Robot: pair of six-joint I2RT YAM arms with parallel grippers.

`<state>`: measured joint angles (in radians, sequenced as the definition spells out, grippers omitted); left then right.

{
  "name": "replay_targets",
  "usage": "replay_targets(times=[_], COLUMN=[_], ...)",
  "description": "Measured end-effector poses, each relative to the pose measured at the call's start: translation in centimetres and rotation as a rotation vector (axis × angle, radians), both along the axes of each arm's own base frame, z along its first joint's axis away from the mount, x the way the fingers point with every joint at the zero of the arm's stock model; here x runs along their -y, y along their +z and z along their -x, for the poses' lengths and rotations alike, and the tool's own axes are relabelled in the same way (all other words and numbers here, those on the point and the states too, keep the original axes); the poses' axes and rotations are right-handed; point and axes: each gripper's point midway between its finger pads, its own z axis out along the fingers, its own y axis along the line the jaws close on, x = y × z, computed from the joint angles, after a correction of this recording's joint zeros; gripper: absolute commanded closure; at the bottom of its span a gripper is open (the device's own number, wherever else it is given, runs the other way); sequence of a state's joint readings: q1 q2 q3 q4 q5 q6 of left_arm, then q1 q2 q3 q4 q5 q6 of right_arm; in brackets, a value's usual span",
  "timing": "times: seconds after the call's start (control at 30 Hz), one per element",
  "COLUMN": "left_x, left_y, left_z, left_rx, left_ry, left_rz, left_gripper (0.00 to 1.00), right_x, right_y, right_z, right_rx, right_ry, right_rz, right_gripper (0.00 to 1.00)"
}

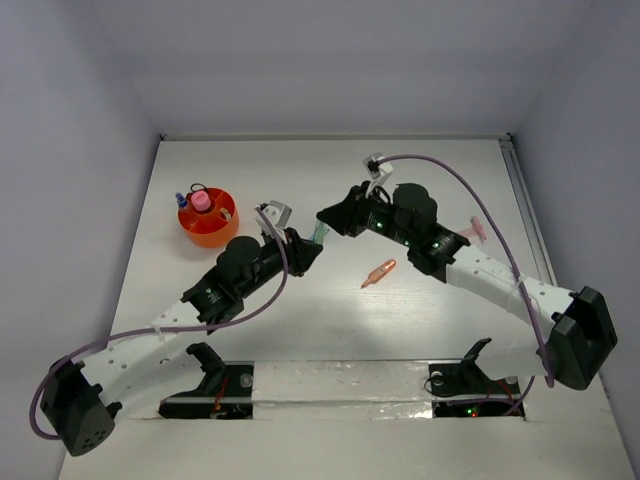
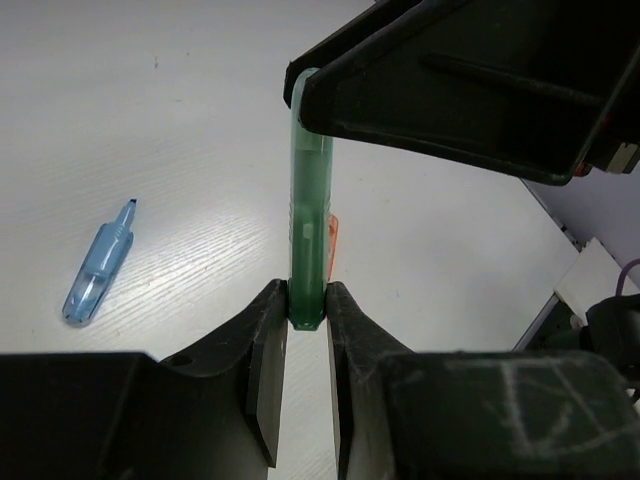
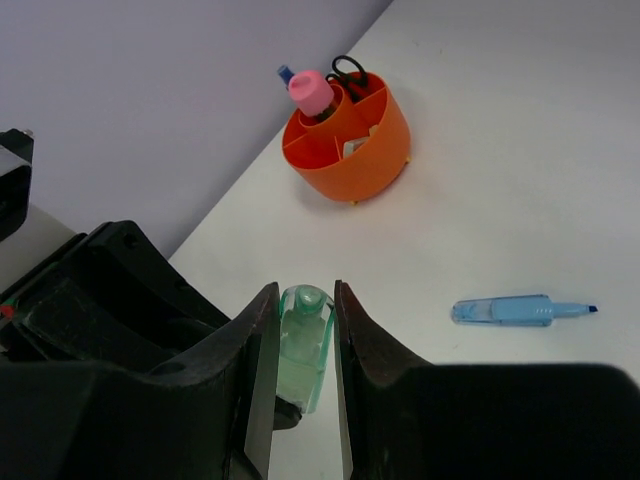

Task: Sort the stationery into containers
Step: Close the pen cap on the pen, then place the pen in the storage box.

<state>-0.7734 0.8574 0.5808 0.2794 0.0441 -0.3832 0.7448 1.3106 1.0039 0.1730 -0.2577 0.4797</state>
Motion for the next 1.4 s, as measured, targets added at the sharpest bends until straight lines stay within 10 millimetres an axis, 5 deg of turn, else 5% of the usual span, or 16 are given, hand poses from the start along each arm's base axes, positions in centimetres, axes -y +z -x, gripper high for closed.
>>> replay_targets(times=[0.3, 0.5, 0.57, 0.7, 0.93, 1.2, 1.4], left_x=[-1.0, -2.1, -3.0, -5.0, -8.1, -11.9, -15.6], left_y=[-2.2, -0.8, 0.2, 2.7, 6.5, 9.9, 14.7], left_z=[0.3, 0.2, 0.2, 0.4, 1.8, 3.9, 4.7], left_rx=[-0.072, -0.063, -0.052, 0.006, 0.107, 0.151, 0.269], left_ry=[0.019, 0.070, 0.109, 0.182, 0.258, 0.332, 0.440], left_rz=[-0.122, -0.094, -0.064, 0.029, 0.159, 0.196, 0.197], left_gripper=[1.00, 0.99, 0.91, 0.51, 0.04, 0.01, 0.01], right_x=[-0.6, -2.2, -3.3, -6.0, -9.9, -13.4, -16.7], right_y=[-2.6, -0.9, 0.0, 2.1, 0.6, 0.1, -3.1], right_z=[0.5, -0.3, -0.6, -0.9, -3.0, -6.3, -9.0], right_rx=[-0.024, -0.034, -0.039, -0.049, -0.108, -0.106, -0.060], right_ry=[-0.031, -0.029, -0.019, 0.022, 0.031, 0.016, -0.016], right_rz=[-0.038, -0.088, -0.109, -0.151, -0.136, -0.169, -0.163], right_gripper=[1.00, 1.00, 1.00, 1.00, 1.00, 1.00, 1.00])
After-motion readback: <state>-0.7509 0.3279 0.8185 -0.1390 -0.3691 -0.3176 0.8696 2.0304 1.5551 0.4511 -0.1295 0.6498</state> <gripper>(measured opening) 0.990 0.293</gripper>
